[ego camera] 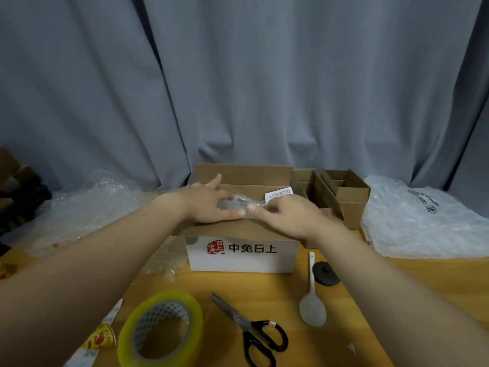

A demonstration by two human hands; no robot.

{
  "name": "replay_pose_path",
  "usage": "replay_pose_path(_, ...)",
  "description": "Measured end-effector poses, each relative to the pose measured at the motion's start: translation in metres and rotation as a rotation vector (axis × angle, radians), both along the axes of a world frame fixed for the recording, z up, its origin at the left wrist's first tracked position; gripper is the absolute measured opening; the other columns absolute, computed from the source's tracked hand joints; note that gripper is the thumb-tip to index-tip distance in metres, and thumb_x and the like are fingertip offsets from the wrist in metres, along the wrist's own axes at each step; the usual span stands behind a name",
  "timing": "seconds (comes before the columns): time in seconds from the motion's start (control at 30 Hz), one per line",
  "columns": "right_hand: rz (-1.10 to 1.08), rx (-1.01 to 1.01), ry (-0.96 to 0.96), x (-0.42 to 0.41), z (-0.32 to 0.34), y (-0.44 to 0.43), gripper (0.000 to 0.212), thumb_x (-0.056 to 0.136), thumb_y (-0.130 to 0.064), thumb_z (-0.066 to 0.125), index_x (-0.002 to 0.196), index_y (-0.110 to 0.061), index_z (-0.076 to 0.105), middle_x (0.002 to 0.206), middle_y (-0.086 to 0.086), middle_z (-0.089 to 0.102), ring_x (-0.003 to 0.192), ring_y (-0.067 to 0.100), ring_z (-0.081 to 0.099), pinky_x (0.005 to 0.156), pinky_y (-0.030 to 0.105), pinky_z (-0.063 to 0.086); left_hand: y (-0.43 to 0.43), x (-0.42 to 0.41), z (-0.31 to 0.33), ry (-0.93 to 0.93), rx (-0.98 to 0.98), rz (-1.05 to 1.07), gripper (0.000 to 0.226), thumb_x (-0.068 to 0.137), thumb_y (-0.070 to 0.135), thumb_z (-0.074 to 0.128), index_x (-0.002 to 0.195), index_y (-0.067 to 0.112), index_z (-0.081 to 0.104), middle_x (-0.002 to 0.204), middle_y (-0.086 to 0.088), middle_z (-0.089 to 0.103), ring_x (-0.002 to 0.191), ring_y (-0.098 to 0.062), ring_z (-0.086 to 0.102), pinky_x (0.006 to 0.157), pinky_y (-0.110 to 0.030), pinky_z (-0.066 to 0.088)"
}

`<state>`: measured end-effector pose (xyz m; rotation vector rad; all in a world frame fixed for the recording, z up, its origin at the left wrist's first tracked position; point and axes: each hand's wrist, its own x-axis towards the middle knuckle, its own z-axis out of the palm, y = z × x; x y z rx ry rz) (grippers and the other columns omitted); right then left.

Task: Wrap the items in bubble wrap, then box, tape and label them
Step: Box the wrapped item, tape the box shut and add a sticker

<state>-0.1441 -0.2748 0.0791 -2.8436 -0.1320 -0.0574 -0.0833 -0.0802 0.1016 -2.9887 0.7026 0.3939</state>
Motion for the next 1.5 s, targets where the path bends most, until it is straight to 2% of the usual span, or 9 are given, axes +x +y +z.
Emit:
replay_pose_path(0.17,0.039,0.179,0.04,0.007,0.021,0.001,0.058,0.099,-0.053,0.024,0.128,-0.017,0.058,0.135,0.007,0.056,0.124,0.024,0.049,0.103,0.036,0.037,0.001,-0.028,0.012,0.219,-0.154,-0.191,0.09,0.077,0.069,0.049,0.15,0.035,0.009,0.154,0.008,0.025,0.139,-0.014,0.029,0.103,-0.021,0.023)
replay_pose_path(0.33,-0.026,0.363,-0.223,0.018,0.027,-0.01,0.03,0.093,-0.032,0.049,0.119,-0.02,0.059,0.118,0.003,0.047,0.114,0.022,0.048,0.094,0.03,0.037,0.002,-0.026,0.015,-0.053,-0.254,-0.237,0.06,0.081,0.054,0.063,0.132,0.027,0.049,0.13,0.006,0.056,0.118,-0.008,0.052,0.095,-0.024,0.043)
replay_pose_path(0.57,0.023,0.007,-0.087,0.028,0.044,-0.007,0.07,0.09,-0.069,0.028,0.151,-0.035,0.02,0.16,0.007,0.013,0.148,0.025,0.004,0.117,0.045,-0.004,0.002,0.001,0.002,-0.664,-0.273,-0.14,0.097,0.071,0.073,0.056,0.148,0.025,0.022,0.145,-0.008,0.029,0.131,-0.028,0.034,0.105,-0.042,0.027)
replay_pose_path(0.67,0.05,-0.192,-0.059,0.033,0.03,0.003,0.074,0.088,-0.073,0.026,0.151,-0.034,0.022,0.155,0.01,0.027,0.144,0.027,0.02,0.117,0.048,0.001,-0.003,0.014,-0.011,-0.554,-0.178,-0.057,0.09,0.078,0.079,0.035,0.15,0.028,0.016,0.154,-0.003,0.026,0.142,-0.025,0.021,0.114,-0.05,0.008)
replay_pose_path(0.77,0.034,-0.341,-0.123,0.037,0.009,0.014,0.05,0.098,-0.055,0.029,0.139,-0.032,0.044,0.132,0.008,0.048,0.125,0.027,0.044,0.106,0.044,0.022,-0.001,0.017,-0.02,-0.337,-0.232,-0.016,0.062,0.09,0.063,0.035,0.141,0.027,0.037,0.139,0.002,0.05,0.128,-0.021,0.045,0.11,-0.042,0.024)
replay_pose_path(0.97,-0.021,-0.121,0.011,0.04,-0.022,0.019,0.046,0.102,-0.042,0.019,0.147,-0.038,0.027,0.158,0.002,0.019,0.144,0.032,0.015,0.117,0.054,0.005,0.021,0.006,-0.029,-0.148,-0.395,0.133,0.047,0.099,0.043,0.039,0.143,0.029,0.038,0.154,-0.009,0.026,0.139,-0.026,0.03,0.11,-0.029,0.023)
replay_pose_path(1.17,-0.116,-0.201,-0.057,0.029,-0.009,0.042,0.046,0.097,-0.043,0.028,0.127,-0.024,0.058,0.135,0.008,0.053,0.127,0.029,0.044,0.114,0.048,0.017,0.021,-0.007,-0.036,-0.235,-0.376,0.109,0.045,0.1,0.041,0.036,0.14,0.024,0.044,0.145,-0.007,0.043,0.13,-0.024,0.042,0.103,-0.03,0.034)
replay_pose_path(1.33,-0.094,-0.166,-0.052,0.019,-0.029,0.073,0.054,0.1,-0.042,0.017,0.151,-0.028,0.024,0.159,0.007,0.019,0.145,0.032,0.015,0.117,0.049,0.004,0.023,-0.017,-0.035,-0.174,-0.384,0.078,0.044,0.101,0.036,0.036,0.143,0.023,0.04,0.15,-0.013,0.034,0.135,-0.027,0.036,0.107,-0.029,0.027)
replay_pose_path(1.5,-0.112,-0.178,-0.142,0.016,-0.032,0.072,0.052,0.101,-0.042,0.016,0.149,-0.026,0.031,0.156,0.006,0.029,0.145,0.028,0.02,0.117,0.049,-0.001,0.039,-0.047,-0.046,-0.361,-0.458,0.06,0.043,0.097,0.034,0.044,0.136,0.017,0.048,0.142,-0.015,0.038,0.134,-0.029,0.032,0.109,-0.034,0.024)
